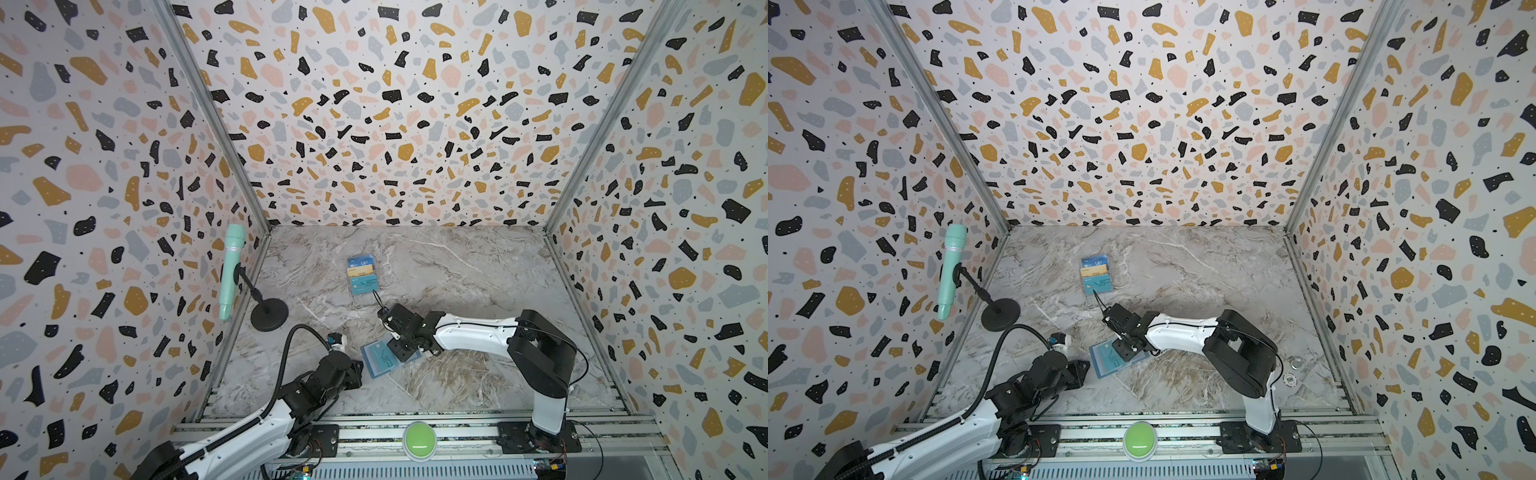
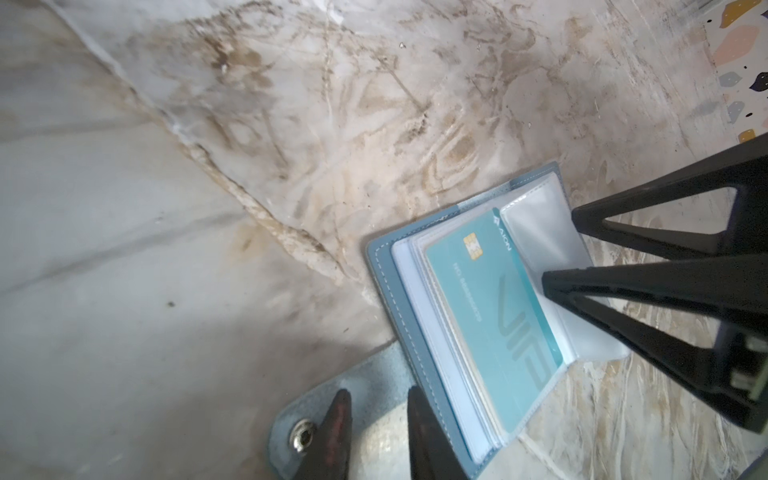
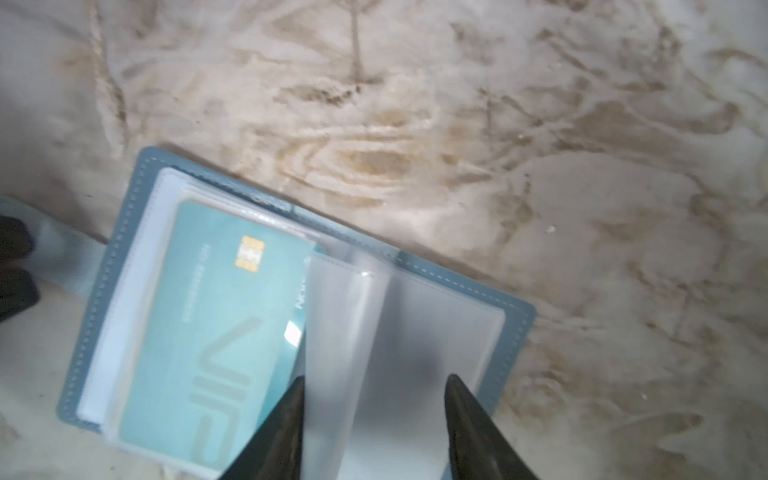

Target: Take the credit cards out of the card holder

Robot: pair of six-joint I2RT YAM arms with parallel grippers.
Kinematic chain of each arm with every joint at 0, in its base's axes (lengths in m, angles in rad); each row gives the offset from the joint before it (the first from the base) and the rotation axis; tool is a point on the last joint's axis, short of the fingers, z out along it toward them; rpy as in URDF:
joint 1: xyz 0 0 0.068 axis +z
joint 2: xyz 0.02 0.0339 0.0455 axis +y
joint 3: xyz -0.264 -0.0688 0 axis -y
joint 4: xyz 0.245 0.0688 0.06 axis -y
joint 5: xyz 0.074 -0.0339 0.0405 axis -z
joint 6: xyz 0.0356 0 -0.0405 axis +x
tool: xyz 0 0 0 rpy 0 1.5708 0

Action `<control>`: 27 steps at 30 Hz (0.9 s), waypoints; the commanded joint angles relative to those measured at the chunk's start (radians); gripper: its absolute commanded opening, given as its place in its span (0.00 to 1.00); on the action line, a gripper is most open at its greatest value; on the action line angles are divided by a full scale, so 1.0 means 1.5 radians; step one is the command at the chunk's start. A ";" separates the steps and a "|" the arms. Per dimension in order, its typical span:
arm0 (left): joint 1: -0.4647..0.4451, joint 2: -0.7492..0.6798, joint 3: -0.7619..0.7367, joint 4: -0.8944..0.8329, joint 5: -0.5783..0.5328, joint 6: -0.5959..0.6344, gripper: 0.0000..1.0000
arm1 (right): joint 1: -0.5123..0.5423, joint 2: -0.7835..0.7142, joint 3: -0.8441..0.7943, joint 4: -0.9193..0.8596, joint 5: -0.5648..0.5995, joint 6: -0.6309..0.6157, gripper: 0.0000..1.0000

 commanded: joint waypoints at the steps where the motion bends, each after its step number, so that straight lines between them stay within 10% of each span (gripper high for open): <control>1: -0.002 0.000 -0.005 0.003 -0.005 0.009 0.27 | -0.014 -0.041 -0.013 -0.028 0.022 -0.007 0.53; 20: -0.002 0.013 0.019 0.028 0.017 0.033 0.27 | -0.074 -0.135 -0.040 -0.085 0.098 0.013 0.53; 27: -0.001 0.010 0.045 0.035 0.026 0.070 0.30 | -0.102 -0.185 -0.092 0.024 -0.112 -0.014 0.55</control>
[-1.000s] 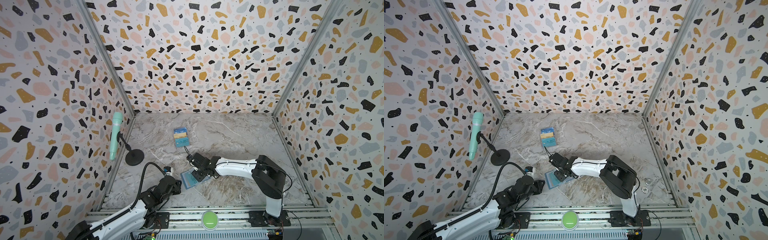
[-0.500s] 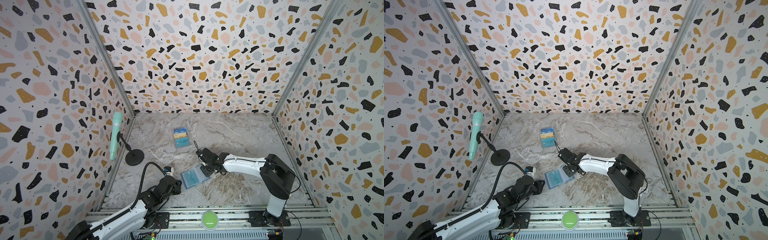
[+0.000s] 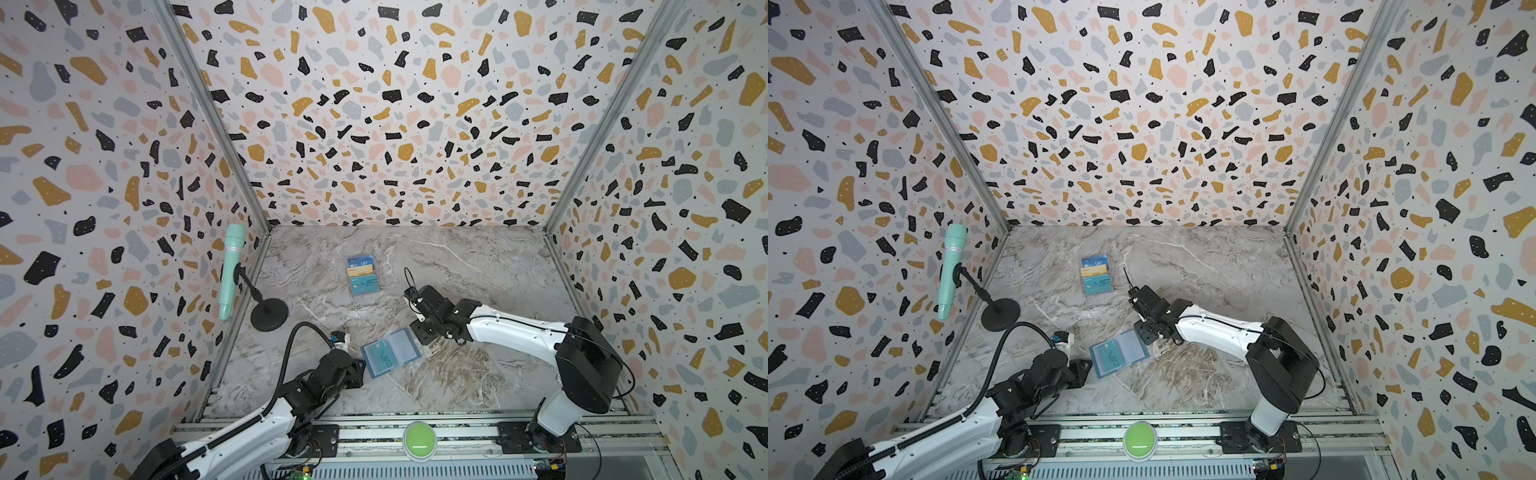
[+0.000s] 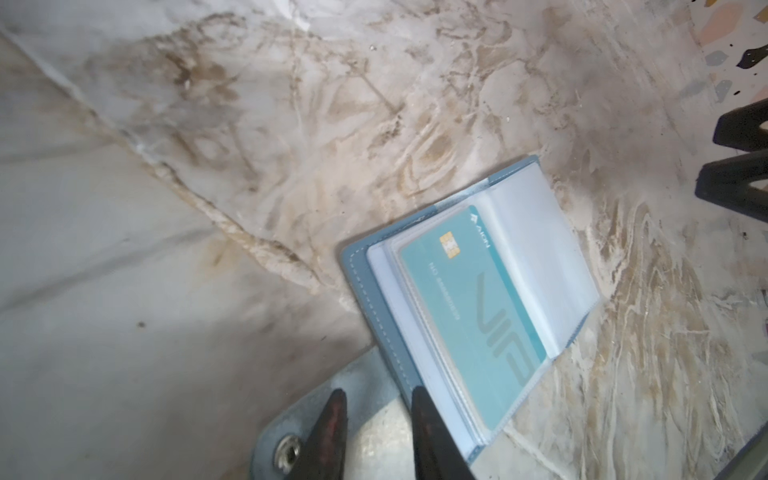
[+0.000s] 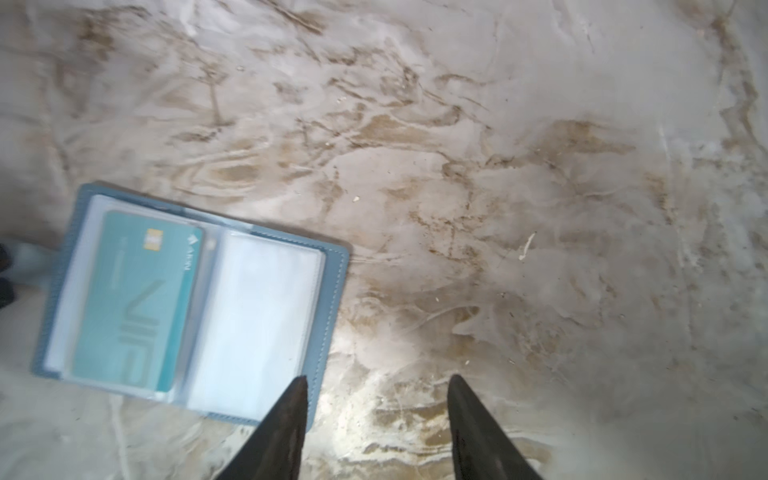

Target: Take the credit cards out of the card holder

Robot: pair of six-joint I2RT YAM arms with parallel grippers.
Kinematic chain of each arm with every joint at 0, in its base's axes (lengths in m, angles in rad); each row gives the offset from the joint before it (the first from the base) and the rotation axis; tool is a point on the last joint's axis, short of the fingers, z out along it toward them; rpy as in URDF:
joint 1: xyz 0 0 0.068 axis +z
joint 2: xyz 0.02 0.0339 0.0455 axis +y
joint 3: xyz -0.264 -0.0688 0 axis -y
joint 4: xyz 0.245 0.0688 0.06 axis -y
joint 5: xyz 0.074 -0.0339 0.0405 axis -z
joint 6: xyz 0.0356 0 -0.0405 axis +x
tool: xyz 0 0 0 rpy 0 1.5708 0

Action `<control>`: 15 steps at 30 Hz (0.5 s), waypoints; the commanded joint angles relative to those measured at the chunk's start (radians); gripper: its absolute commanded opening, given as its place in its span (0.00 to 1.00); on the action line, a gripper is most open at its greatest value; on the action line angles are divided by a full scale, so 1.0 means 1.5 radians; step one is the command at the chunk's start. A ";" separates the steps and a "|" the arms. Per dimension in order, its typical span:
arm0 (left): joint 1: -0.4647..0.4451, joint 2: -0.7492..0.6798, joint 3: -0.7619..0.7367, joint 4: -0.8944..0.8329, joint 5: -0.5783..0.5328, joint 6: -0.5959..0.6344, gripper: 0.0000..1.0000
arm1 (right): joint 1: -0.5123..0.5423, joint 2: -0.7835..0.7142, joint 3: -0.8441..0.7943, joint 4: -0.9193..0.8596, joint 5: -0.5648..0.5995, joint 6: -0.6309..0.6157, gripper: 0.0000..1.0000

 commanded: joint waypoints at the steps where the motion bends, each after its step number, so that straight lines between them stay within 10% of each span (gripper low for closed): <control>1: -0.002 -0.003 0.033 0.020 0.008 0.031 0.30 | -0.016 -0.021 -0.024 0.054 -0.127 -0.007 0.56; 15: -0.001 0.071 0.075 0.116 0.042 0.087 0.21 | -0.023 0.050 -0.022 0.185 -0.373 0.046 0.56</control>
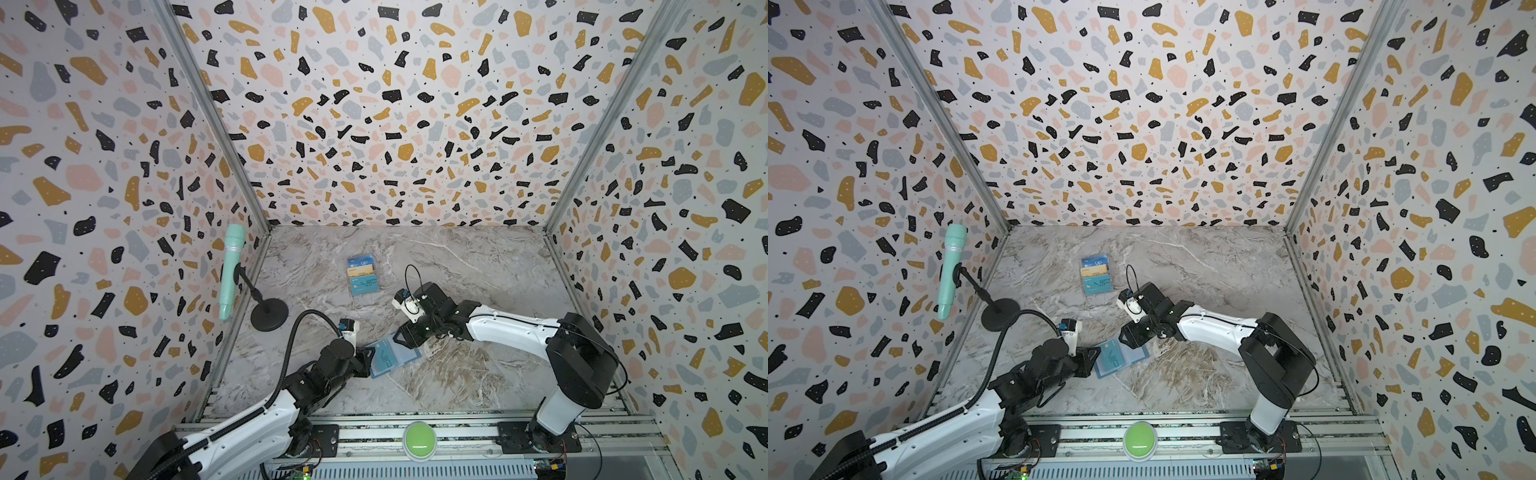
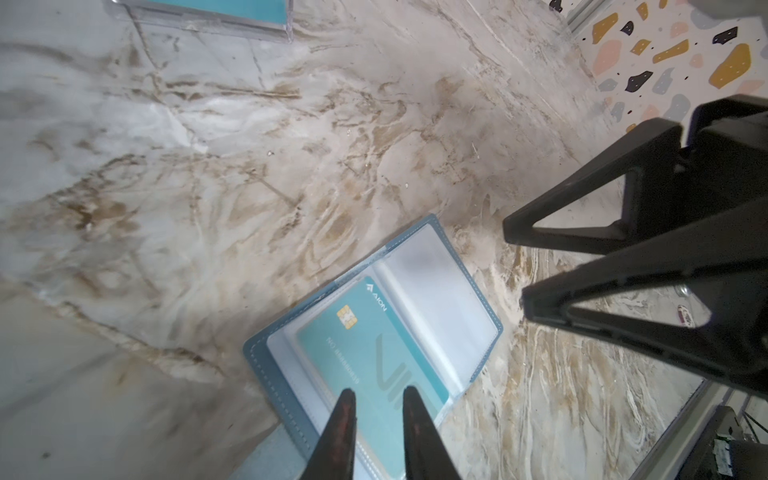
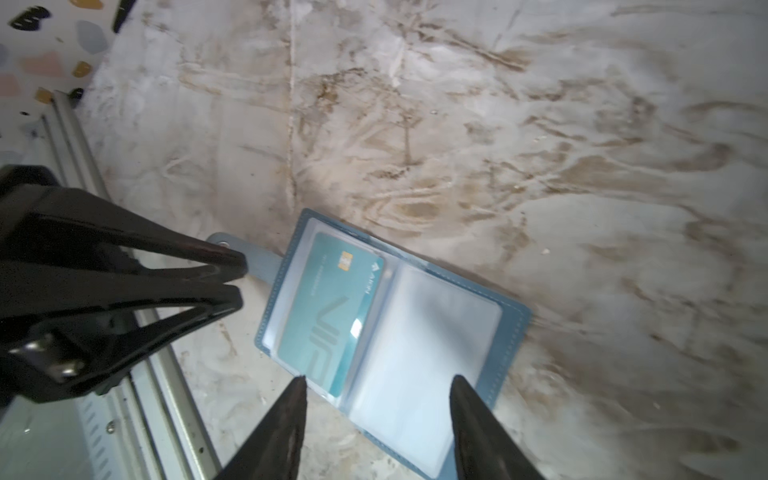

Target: Take the credit cards out of the card holder

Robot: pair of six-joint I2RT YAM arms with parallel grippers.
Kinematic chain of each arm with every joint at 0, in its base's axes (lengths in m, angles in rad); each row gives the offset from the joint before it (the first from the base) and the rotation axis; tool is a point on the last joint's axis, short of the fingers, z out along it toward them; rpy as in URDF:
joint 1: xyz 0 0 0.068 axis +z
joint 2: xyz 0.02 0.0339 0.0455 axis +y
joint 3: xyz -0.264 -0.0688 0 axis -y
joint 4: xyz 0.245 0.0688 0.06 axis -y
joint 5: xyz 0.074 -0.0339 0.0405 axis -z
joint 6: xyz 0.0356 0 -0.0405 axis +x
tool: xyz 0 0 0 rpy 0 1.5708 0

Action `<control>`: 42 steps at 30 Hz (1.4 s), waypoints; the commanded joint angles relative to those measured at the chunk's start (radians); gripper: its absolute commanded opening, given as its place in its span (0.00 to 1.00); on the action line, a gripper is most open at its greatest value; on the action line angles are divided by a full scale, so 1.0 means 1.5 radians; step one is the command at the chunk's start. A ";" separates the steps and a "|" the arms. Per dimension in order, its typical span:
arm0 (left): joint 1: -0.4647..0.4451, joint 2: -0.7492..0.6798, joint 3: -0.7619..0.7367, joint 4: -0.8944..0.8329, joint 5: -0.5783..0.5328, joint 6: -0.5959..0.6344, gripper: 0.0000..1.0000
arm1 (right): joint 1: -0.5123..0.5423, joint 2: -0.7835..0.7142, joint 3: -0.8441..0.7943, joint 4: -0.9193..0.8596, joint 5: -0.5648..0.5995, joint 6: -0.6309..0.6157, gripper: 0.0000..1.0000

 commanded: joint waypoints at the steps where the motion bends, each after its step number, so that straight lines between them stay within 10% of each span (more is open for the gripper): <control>1: -0.002 0.024 0.016 0.042 0.011 0.026 0.20 | 0.000 0.013 0.001 0.035 -0.073 0.022 0.56; 42: -0.002 0.146 -0.034 0.084 0.020 0.046 0.10 | -0.029 0.168 0.012 0.079 -0.267 0.064 0.46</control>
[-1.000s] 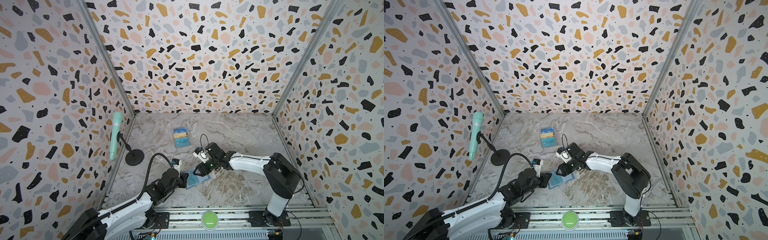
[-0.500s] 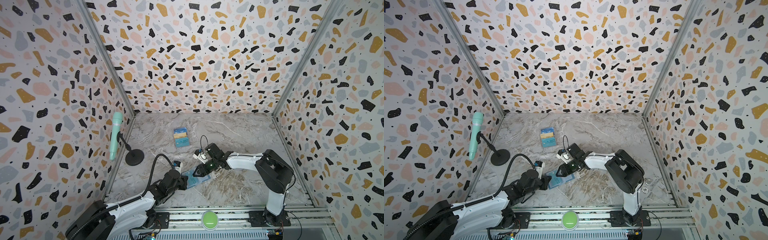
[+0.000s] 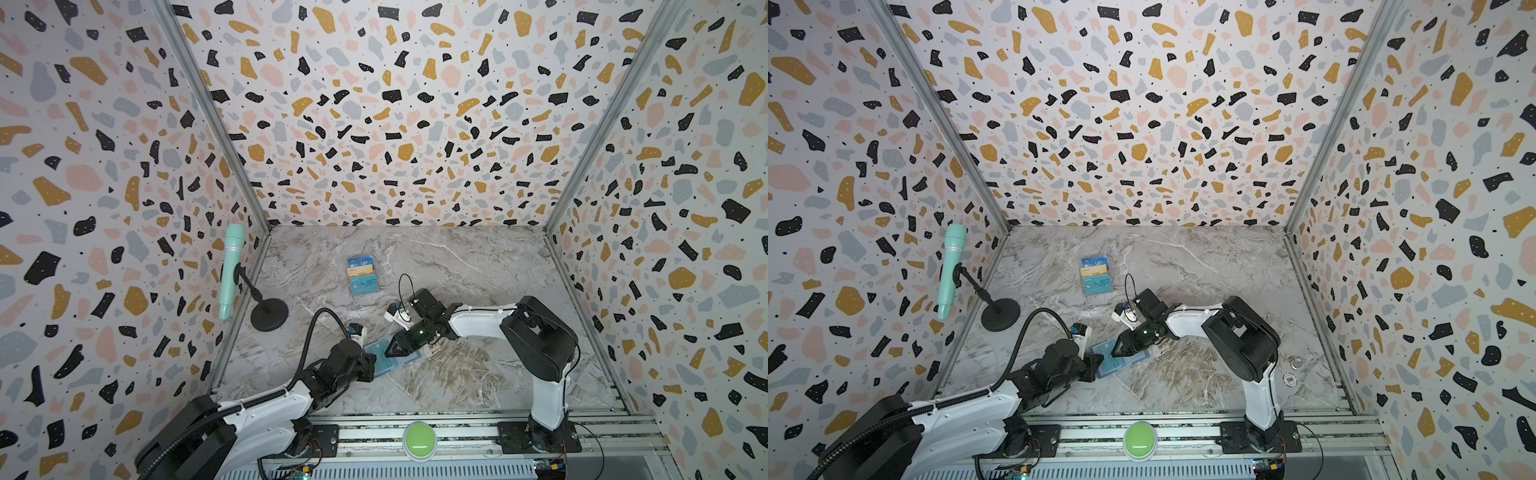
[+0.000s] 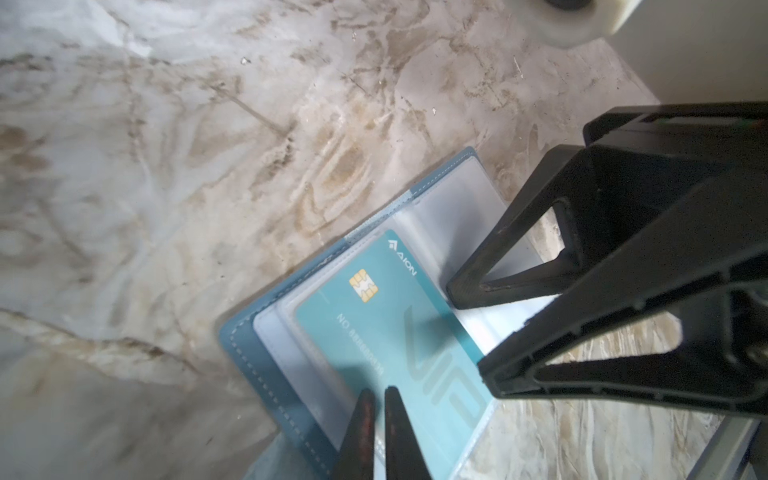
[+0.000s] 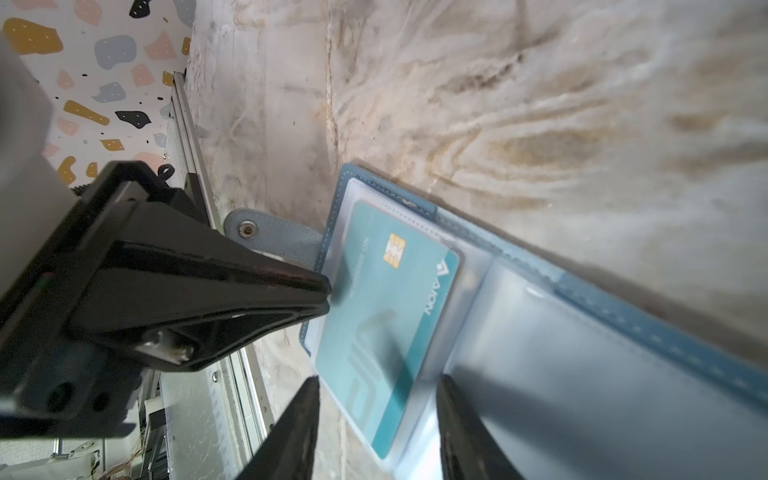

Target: Take the credit cards out of the card holder

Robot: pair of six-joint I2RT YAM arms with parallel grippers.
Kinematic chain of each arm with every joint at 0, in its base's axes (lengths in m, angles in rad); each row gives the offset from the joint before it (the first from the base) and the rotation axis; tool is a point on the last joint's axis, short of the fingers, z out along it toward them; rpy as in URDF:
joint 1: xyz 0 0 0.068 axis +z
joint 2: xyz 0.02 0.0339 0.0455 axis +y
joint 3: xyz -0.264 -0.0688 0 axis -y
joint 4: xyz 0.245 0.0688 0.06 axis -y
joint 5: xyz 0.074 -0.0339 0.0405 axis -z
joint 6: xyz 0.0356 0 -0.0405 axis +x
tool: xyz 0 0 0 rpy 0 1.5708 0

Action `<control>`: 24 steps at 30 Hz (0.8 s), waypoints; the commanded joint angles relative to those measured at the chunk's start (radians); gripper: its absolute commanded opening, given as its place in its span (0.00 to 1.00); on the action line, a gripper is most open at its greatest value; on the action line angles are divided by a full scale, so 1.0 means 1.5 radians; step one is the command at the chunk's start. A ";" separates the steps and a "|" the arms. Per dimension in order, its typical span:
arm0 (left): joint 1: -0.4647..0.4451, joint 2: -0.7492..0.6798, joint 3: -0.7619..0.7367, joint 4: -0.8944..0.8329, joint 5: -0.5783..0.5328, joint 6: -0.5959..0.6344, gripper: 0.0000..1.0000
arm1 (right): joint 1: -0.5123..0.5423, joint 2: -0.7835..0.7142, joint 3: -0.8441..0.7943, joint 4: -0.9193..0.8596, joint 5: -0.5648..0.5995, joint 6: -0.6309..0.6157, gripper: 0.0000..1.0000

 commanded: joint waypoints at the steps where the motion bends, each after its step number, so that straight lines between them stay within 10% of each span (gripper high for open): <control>1: -0.001 0.005 -0.011 -0.007 -0.010 0.015 0.10 | -0.002 0.004 0.004 -0.004 -0.023 0.005 0.45; 24: -0.001 0.013 -0.017 -0.022 -0.017 0.024 0.10 | 0.000 0.019 0.017 0.042 -0.137 0.022 0.42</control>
